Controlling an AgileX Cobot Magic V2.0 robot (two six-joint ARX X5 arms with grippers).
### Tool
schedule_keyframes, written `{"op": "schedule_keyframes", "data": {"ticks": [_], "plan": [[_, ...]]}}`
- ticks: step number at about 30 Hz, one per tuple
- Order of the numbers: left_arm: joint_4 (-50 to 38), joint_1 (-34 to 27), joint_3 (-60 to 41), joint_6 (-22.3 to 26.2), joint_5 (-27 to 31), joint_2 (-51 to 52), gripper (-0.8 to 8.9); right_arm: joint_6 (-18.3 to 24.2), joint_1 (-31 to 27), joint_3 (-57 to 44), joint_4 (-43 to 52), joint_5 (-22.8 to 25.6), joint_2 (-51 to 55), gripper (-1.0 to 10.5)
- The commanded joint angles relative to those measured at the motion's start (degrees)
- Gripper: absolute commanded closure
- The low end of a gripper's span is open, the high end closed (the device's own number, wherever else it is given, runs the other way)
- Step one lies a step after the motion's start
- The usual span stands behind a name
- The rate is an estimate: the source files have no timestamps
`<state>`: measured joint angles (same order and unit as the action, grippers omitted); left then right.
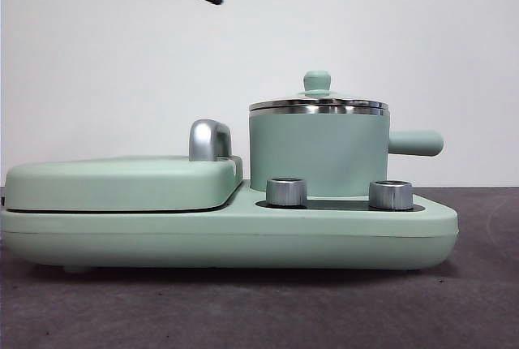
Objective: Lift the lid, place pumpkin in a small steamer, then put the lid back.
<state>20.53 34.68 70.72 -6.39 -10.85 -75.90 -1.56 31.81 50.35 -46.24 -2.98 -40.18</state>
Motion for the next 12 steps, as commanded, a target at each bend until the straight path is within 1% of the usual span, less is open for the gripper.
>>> {"op": "schedule_keyframes", "data": {"ticks": [1,7,12], "plan": [[-0.3,-0.4,-1.9,-1.3,-0.2,2.5,5.61,-0.4,0.3,0.2,2.9,-0.7,-2.6,5.9],[-0.3,-1.9,-9.5,-2.9,0.4,10.4,5.61,0.3,0.3,0.2,10.3,-2.9,-8.0,5.9],[0.8,-3.0,-15.1,-4.3,0.7,17.6,5.62,0.5,0.3,0.2,14.7,-3.7,-11.4,5.9]]}}
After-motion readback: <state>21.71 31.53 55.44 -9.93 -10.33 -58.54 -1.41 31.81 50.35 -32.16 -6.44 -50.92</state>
